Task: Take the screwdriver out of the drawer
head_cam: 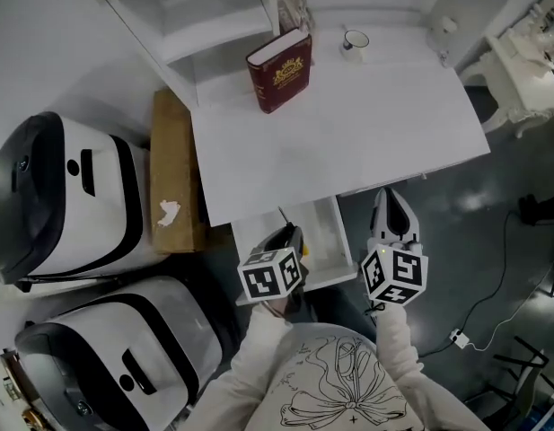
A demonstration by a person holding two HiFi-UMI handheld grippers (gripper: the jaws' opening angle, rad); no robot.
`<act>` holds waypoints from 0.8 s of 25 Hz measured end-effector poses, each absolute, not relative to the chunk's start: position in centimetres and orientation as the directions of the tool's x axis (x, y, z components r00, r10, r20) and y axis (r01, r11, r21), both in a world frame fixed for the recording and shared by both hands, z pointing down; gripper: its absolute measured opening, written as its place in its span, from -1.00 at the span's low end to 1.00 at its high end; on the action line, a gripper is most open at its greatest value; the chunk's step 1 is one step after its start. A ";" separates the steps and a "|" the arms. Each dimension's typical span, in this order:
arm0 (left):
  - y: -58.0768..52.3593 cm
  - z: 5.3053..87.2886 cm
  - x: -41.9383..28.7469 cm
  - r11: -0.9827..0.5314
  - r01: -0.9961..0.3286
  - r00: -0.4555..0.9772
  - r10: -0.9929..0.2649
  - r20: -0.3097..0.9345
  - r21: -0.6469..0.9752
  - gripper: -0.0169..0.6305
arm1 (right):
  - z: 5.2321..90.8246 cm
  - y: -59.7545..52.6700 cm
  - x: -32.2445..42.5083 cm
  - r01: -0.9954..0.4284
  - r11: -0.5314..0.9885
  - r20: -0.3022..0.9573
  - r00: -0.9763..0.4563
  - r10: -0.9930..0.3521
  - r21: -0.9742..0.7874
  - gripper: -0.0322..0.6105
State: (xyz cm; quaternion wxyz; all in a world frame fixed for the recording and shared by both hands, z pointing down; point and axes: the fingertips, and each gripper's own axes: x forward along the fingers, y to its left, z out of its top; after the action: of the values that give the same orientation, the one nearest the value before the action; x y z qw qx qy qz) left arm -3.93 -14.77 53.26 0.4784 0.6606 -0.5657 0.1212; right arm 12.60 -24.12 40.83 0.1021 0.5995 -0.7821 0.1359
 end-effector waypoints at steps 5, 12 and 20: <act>-15.7 49.2 -4.6 0.069 -0.877 0.298 -0.698 0.651 0.475 -0.73 | 38.2 -24.3 11.3 -0.954 0.284 0.279 -0.299 -0.912 -0.096 -0.89; -17.1 43.0 -6.0 0.020 -0.923 0.216 -0.798 0.562 0.383 -0.73 | 35.0 -24.4 10.1 -0.937 0.337 0.224 -0.348 -0.910 -0.088 -0.89; -18.3 36.0 -7.2 -0.012 -0.958 0.139 -0.892 0.431 0.285 -0.73 | 31.9 -24.1 8.7 -0.920 0.381 0.175 -0.391 -0.904 -0.085 -0.89</act>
State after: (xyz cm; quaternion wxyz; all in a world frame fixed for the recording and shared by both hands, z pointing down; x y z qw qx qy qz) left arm -7.19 -18.33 35.97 0.2603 0.7083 -0.6530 0.0641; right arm 8.70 -24.14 31.85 0.0496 0.5497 -0.8296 0.0840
